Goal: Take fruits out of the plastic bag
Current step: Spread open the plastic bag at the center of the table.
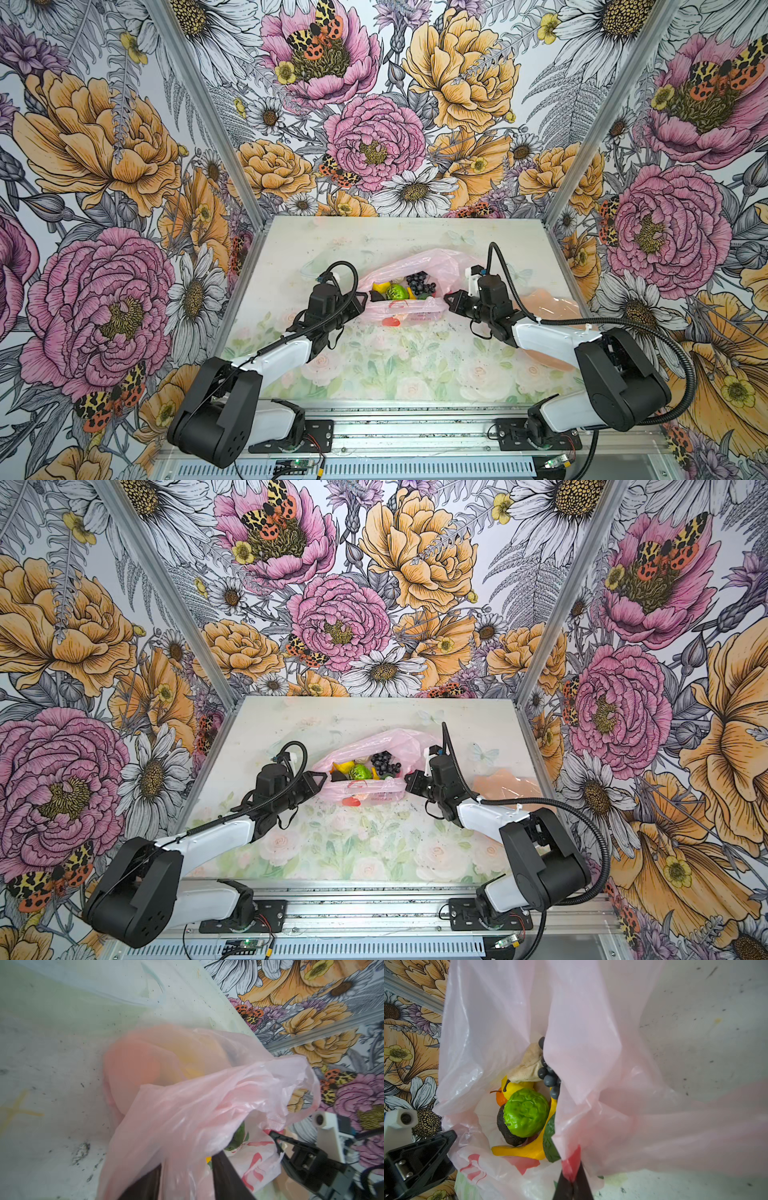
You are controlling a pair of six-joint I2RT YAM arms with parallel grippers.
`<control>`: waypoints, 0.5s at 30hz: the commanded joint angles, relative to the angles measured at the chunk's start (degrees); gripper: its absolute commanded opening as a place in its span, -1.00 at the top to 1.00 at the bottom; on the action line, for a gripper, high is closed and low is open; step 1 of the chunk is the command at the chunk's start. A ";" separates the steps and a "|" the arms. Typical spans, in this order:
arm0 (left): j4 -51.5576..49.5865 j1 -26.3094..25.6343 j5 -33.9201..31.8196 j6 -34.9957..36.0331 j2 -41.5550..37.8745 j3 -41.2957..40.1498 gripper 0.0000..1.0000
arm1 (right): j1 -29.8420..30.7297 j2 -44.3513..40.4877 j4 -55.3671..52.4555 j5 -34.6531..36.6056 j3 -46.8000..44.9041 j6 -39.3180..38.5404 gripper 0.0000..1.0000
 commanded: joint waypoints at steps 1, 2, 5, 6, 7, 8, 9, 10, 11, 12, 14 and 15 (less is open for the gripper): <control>-18.24 -4.65 -16.09 6.18 -6.71 6.30 -0.32 | 0.87 -3.24 -1.50 2.61 2.46 -2.50 1.00; -21.19 -5.46 -18.72 7.03 -7.50 7.54 -0.38 | 0.94 -3.62 -2.27 3.07 2.61 -2.90 1.00; -29.34 -7.73 -24.88 10.05 -7.53 12.75 -0.49 | 1.24 -4.38 -4.77 4.11 3.36 -4.44 1.00; -31.31 -8.81 -26.25 11.42 -6.93 14.54 -0.52 | 1.39 -4.58 -5.39 4.40 3.63 -4.85 1.00; -33.36 -10.75 -28.36 13.34 -5.80 16.88 -0.54 | 1.58 -4.84 -5.92 4.61 3.92 -5.32 1.00; -35.58 -12.79 -30.60 15.28 -4.13 19.68 -0.57 | 1.76 -5.05 -6.51 4.84 4.25 -5.68 1.00; -37.11 -14.49 -32.26 17.04 -2.57 22.15 -0.59 | 1.99 -5.31 -6.98 5.12 4.56 -6.00 1.00; -38.36 -16.15 -33.35 19.19 -0.43 24.80 -0.63 | 2.11 -5.63 -7.58 5.37 4.80 -6.29 1.00; -39.45 -17.41 -34.38 21.05 2.00 27.51 -0.65 | 2.28 -5.91 -7.90 5.60 4.99 -6.52 1.00; -40.13 -18.21 -34.84 22.48 4.03 29.73 -0.70 | 2.29 -6.05 -8.07 5.70 5.13 -6.75 1.00; -41.61 -18.77 -34.51 26.12 9.64 34.58 -0.75 | 2.42 -6.36 -8.49 5.80 5.48 -7.13 1.00; -42.47 -18.62 -34.85 27.15 12.16 36.61 -0.79 | 2.50 -6.36 -8.63 5.79 5.51 -7.15 1.00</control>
